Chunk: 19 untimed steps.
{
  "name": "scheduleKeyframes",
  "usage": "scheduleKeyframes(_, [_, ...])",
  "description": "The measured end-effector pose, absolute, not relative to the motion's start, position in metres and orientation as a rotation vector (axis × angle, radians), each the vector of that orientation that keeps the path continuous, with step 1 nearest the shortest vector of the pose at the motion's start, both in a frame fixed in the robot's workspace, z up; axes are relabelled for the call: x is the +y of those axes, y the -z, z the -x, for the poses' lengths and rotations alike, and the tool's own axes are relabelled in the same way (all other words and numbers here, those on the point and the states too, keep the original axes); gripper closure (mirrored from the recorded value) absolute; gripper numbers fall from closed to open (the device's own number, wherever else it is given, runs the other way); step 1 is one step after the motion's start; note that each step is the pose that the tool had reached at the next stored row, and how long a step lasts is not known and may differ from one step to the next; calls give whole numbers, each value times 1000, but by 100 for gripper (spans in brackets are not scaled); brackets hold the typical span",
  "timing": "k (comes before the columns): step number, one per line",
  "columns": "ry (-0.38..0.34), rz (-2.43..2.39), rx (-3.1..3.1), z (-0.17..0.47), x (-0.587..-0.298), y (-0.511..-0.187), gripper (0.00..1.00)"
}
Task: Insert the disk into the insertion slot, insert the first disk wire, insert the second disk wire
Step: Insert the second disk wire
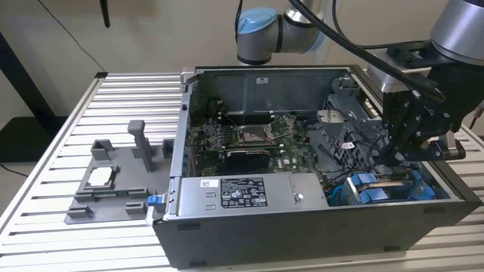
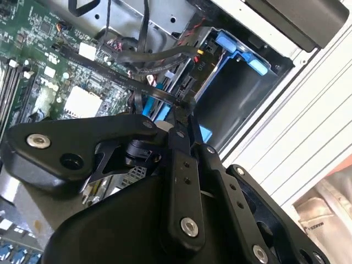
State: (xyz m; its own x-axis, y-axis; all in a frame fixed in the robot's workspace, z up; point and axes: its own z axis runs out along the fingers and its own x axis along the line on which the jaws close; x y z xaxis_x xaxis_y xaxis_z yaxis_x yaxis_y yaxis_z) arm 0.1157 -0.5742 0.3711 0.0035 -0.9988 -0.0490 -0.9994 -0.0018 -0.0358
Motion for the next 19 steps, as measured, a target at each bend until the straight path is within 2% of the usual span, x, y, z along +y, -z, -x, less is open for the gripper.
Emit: scheduleKeyframes(19, [-43,2154,2180,-123,-575,-347,84])
